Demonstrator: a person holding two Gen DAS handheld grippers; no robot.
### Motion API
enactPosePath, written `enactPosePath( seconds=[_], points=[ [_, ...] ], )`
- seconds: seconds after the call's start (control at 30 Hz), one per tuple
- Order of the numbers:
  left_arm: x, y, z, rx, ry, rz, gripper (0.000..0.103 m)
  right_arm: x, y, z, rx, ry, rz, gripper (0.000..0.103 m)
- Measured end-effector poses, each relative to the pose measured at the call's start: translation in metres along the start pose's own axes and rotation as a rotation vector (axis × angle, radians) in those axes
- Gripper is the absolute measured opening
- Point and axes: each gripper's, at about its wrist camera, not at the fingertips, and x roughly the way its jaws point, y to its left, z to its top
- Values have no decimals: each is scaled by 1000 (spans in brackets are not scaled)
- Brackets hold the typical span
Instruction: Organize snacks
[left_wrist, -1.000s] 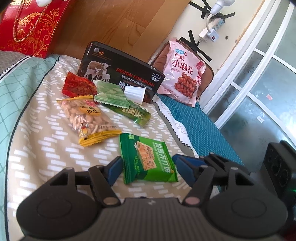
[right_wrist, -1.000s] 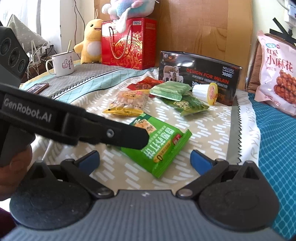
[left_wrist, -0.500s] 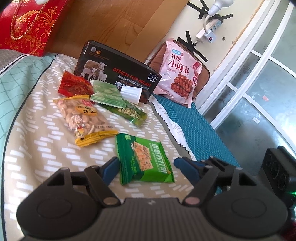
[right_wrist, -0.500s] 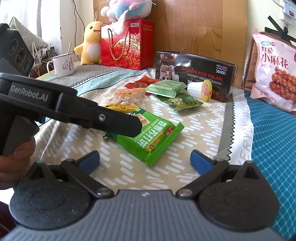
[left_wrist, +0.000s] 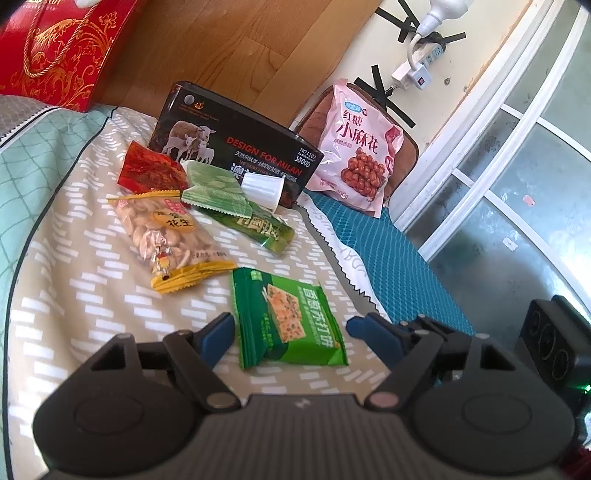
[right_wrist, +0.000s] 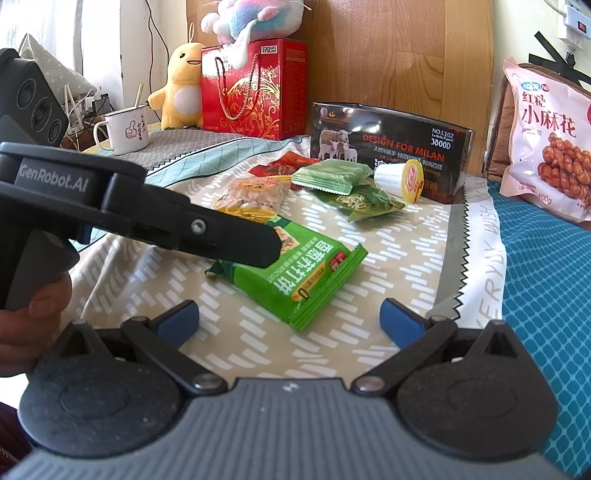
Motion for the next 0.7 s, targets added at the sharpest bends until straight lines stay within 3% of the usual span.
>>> enactPosePath(
  seconds=[0.27,0.7],
  points=[
    [-2,2,0,-15,-9,-9,85,0,0,0,0,-1,0,103],
    [-2,3,0,-17,-10,-9,86,-1,1,0,3,-2,-3,103]
  ],
)
